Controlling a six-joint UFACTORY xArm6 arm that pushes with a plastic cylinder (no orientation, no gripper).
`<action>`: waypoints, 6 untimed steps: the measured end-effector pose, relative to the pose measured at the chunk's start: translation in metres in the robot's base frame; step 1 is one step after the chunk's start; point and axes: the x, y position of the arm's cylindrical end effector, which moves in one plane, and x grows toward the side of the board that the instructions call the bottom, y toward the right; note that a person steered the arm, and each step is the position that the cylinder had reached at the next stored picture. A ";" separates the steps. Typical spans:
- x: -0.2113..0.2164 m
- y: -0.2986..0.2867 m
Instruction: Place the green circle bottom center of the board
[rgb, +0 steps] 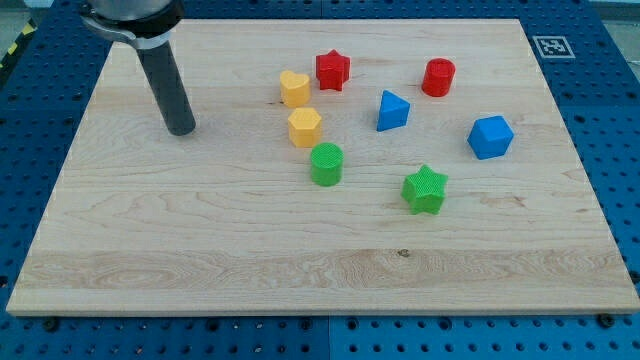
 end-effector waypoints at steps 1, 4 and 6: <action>0.000 0.000; -0.002 0.005; -0.001 0.100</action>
